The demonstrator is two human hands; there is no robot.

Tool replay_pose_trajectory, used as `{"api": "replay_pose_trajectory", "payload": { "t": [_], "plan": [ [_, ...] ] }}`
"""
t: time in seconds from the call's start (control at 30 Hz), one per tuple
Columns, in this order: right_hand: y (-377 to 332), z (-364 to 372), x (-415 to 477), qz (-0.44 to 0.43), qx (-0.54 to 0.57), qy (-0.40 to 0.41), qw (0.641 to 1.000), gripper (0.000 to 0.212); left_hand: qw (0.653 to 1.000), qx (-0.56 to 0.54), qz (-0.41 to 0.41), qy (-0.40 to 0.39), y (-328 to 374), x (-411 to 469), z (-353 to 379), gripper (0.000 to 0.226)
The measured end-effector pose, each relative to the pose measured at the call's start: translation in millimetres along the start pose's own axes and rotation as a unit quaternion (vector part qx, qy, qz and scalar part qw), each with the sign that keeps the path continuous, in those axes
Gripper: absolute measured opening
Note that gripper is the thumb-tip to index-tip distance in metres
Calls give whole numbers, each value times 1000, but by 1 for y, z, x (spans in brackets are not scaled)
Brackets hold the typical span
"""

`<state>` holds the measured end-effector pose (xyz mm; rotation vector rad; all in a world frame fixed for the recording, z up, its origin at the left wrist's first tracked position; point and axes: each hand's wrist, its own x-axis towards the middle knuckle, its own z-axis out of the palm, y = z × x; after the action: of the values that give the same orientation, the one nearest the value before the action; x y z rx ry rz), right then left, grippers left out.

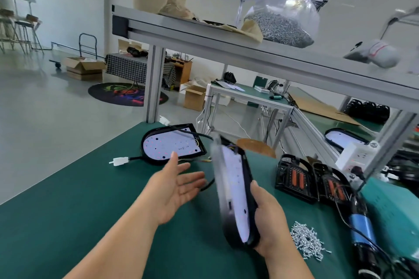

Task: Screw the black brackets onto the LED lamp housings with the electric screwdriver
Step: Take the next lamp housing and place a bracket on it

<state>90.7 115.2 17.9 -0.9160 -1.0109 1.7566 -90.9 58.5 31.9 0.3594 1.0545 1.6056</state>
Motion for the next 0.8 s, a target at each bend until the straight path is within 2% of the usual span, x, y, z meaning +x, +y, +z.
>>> {"api": "replay_pose_trajectory", "payload": {
  "t": [0.13, 0.23, 0.3, 0.37, 0.43, 0.47, 0.5, 0.57, 0.7, 0.77, 0.8],
  "plan": [
    [-4, -7, -5, -21, -204, -62, 977, 37, 996, -80, 14, 41, 6, 12, -18, 32],
    [-5, -4, -8, -28, -246, -75, 966, 43, 989, -124, 35, 66, 4, 14, -15, 33],
    [1, 0, -6, -57, -232, -30, 970, 43, 987, -148, 32, 52, 2, 16, -9, 40],
    [7, 3, -1, -109, -234, 69, 964, 43, 993, -119, -14, -12, -8, 11, -3, 68],
    [8, 5, 3, -165, -269, 167, 934, 42, 991, -37, -77, -107, -21, 1, 5, 99],
    [8, 4, 4, -182, -301, 198, 915, 44, 984, 5, -91, -150, -28, -4, 10, 100],
    [8, 3, 4, -188, -336, 213, 898, 45, 979, 24, -92, -178, -32, -9, 15, 90],
    [9, 1, 6, -178, -385, 204, 883, 46, 985, 23, -85, -151, -36, -12, 25, 58],
    [2, 0, 7, -144, -456, 138, 867, 50, 994, 30, -92, -48, -34, -3, 26, 35],
    [-8, -4, 8, -117, -486, 137, 855, 57, 995, 64, -77, -28, -35, -1, 26, 26],
    [-14, -8, 9, -106, -471, 151, 862, 61, 995, 76, -66, -22, -35, -1, 26, 19]
  ]
}}
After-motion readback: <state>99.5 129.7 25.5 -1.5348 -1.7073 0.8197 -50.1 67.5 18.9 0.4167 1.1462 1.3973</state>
